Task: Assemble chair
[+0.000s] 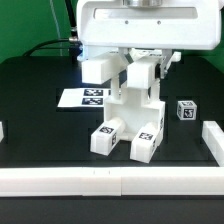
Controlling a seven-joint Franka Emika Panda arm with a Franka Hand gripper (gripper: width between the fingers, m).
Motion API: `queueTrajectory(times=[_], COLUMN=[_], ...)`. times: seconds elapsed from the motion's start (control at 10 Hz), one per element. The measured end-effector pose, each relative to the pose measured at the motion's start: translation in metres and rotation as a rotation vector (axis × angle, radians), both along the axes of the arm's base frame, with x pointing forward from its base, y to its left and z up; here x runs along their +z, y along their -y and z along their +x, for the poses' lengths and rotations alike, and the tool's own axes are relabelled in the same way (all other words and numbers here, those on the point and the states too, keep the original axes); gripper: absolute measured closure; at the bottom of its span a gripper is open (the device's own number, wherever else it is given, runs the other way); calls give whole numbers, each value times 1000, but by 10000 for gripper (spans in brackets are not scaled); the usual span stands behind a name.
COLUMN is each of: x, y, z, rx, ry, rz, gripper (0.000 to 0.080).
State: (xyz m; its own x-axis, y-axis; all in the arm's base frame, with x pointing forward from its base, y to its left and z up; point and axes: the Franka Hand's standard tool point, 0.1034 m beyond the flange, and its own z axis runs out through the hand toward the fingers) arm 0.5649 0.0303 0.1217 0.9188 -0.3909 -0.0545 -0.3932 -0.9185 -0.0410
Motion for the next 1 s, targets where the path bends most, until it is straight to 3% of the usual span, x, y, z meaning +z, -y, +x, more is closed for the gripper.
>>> queueTrajectory(times=[0.6, 1.0], x=[-4, -20], y=[-15, -9], z=[-6, -9], rx=[-5, 7], ry=[-12, -8], rz=[-1, -15], gripper=[511, 511])
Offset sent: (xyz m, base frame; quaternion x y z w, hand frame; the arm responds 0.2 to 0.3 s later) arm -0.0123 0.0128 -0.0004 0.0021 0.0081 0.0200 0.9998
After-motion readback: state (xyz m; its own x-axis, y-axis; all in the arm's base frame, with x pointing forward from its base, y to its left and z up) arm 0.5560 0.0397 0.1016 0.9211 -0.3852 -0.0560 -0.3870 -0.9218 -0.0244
